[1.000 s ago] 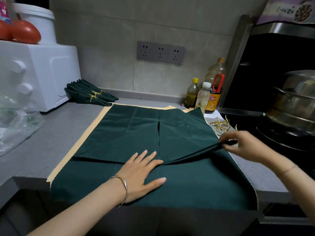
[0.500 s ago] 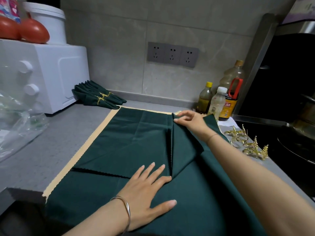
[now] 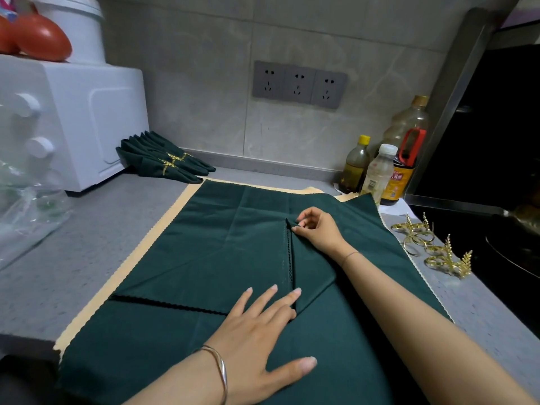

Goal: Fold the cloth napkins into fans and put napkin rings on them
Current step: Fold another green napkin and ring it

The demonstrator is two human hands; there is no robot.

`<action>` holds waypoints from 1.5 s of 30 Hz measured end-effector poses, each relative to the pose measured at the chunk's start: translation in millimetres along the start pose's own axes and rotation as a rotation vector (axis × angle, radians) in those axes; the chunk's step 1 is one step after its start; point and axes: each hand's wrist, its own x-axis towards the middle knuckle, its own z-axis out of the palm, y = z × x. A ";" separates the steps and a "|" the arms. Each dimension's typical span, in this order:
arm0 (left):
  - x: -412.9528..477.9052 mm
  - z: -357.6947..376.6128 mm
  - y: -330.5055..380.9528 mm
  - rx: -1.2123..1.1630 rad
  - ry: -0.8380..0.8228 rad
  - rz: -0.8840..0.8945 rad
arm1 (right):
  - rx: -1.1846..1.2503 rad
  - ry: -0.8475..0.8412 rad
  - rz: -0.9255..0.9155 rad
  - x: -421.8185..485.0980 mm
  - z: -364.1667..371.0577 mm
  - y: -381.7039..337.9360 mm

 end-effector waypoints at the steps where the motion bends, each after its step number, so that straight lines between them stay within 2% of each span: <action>1: 0.7 0.6 0.4 0.012 -0.007 0.000 | -0.002 -0.004 0.002 0.1 0.3 -0.4; 6: 0.8 3.0 0.5 0.039 -0.028 -0.011 | -0.085 0.009 -0.009 -6.8 -5.5 -13.0; 9: -1.5 1.7 1.3 0.043 -0.033 -0.002 | -0.176 0.053 -0.105 -29.6 -22.2 -27.2; 11: -2.0 1.5 1.1 0.056 -0.030 0.004 | -0.242 0.023 -0.183 -59.1 -34.4 -35.5; 15: -1.8 1.4 1.9 0.058 -0.018 0.010 | -0.365 -0.260 -0.294 -132.1 -50.1 -38.3; 18: -2.8 0.2 5.1 0.074 -0.027 0.013 | -0.480 -0.454 -0.290 -170.9 -56.0 -36.0; 23: -3.6 -1.1 6.7 0.091 -0.044 0.002 | -0.577 -0.587 -0.241 -180.1 -61.0 -33.7; 26: -3.5 0.0 6.5 0.094 -0.049 -0.004 | -0.587 -0.574 -0.180 -167.4 -64.6 -25.6; 32: -4.5 2.0 4.5 0.098 -0.035 0.006 | -0.659 -0.417 -0.020 -138.0 -86.8 2.1; 35: -5.1 1.7 4.7 0.089 -0.031 0.013 | -0.711 -0.372 0.004 -132.3 -88.4 6.9; 38: -8.5 -5.4 2.4 -0.008 -0.006 0.004 | -0.761 -0.326 -0.093 -139.5 -78.2 -1.6; 41: -12.8 -13.7 -8.9 0.024 0.042 -0.066 | -0.700 -0.322 -0.278 -159.2 -59.9 -19.2; 45: -20.2 -18.7 -20.6 0.062 -0.024 -0.145 | -0.658 -0.353 -0.423 -186.7 -37.3 -44.9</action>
